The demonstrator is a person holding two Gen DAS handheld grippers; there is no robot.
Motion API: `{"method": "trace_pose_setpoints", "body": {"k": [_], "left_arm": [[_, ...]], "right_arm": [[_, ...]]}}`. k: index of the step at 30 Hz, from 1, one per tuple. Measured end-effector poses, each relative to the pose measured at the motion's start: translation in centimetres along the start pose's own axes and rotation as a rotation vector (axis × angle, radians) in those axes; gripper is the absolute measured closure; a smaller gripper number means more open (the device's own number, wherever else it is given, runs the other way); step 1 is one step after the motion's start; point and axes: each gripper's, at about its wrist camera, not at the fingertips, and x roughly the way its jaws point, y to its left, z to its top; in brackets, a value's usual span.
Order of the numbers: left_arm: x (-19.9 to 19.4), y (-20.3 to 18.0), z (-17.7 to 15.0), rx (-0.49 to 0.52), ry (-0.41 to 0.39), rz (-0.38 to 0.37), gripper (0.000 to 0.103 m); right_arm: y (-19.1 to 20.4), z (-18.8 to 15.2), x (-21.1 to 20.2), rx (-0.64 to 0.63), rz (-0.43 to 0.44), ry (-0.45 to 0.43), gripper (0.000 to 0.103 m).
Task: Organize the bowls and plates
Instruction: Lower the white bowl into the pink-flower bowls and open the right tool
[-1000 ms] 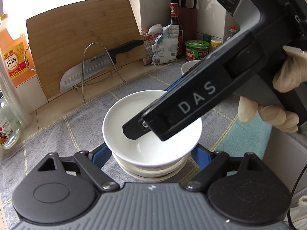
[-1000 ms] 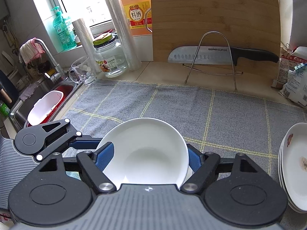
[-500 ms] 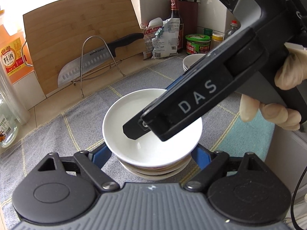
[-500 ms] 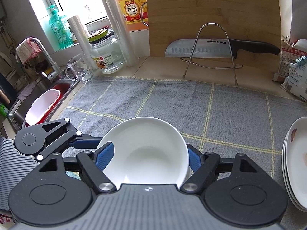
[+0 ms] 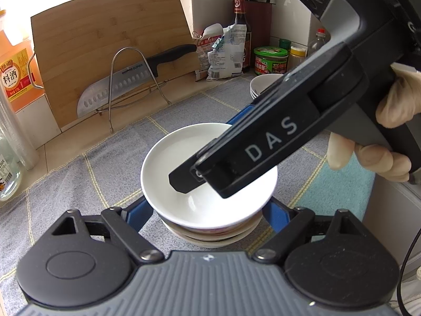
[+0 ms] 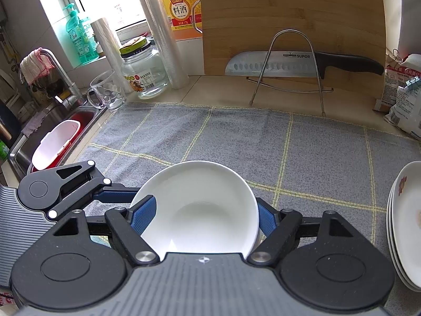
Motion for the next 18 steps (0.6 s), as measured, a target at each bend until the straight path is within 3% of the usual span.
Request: {"method": "trace_pose_setpoints", "body": {"k": [4, 7, 12, 18], "left_arm": [[0.2, 0.2, -0.1, -0.003, 0.003, -0.004, 0.011], [0.1, 0.3, -0.1, 0.002, 0.000, 0.009, 0.008], [-0.7, 0.6, -0.4, 0.000, 0.001, 0.010, 0.008], [-1.8, 0.9, -1.0, 0.003, 0.000, 0.012, 0.008]], "right_arm": [[-0.1, -0.1, 0.0, 0.005, 0.003, -0.001, 0.018], [-0.2, -0.1, -0.1, 0.012, 0.001, -0.004, 0.009], [-0.3, -0.4, -0.4, 0.012, 0.005, -0.011, 0.003], [-0.5, -1.0, -0.9, 0.016, -0.019, -0.026, 0.001]]}}
